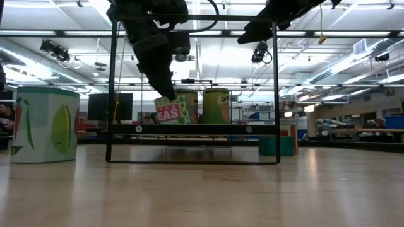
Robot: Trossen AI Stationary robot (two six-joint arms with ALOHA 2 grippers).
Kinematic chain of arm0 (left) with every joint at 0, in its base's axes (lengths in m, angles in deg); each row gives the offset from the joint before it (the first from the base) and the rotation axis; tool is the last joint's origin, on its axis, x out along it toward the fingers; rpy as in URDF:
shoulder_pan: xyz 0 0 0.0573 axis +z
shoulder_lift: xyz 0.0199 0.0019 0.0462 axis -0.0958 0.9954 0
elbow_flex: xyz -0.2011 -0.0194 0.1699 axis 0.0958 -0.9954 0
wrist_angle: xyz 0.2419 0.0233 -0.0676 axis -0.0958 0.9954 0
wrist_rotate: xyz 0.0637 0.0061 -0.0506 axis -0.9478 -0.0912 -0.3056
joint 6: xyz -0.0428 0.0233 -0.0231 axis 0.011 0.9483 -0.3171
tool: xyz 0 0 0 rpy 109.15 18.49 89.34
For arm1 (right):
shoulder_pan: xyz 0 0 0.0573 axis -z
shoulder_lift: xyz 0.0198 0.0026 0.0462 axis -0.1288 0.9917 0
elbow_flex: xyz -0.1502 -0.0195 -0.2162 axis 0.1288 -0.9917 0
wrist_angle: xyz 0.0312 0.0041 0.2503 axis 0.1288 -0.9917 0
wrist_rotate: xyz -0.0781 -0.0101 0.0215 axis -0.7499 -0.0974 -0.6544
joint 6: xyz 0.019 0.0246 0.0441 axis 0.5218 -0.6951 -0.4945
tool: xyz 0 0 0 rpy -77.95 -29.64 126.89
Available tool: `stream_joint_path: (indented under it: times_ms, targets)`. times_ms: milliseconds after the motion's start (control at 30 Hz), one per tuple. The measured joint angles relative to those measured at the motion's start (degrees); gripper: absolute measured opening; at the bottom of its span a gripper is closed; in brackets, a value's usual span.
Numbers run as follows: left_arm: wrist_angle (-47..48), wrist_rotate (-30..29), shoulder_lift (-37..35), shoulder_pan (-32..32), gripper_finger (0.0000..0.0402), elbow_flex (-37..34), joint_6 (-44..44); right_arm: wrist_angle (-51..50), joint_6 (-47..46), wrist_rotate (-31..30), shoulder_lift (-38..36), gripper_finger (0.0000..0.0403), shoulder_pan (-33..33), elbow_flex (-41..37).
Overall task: Pick and place cans onto a shelf
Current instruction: Put the canned green peas onto the shelf
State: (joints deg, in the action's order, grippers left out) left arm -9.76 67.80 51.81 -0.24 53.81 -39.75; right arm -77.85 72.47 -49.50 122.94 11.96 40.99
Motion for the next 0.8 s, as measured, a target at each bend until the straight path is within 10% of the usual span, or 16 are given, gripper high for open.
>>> stream_joint_path:
  times_ms: [800]
  targets:
    - [1.2, 0.0, 0.0, 0.0, 0.0318, 0.0, -0.1, -0.3, 0.0, 0.0, 0.0, 0.0373, 0.0, 0.0]
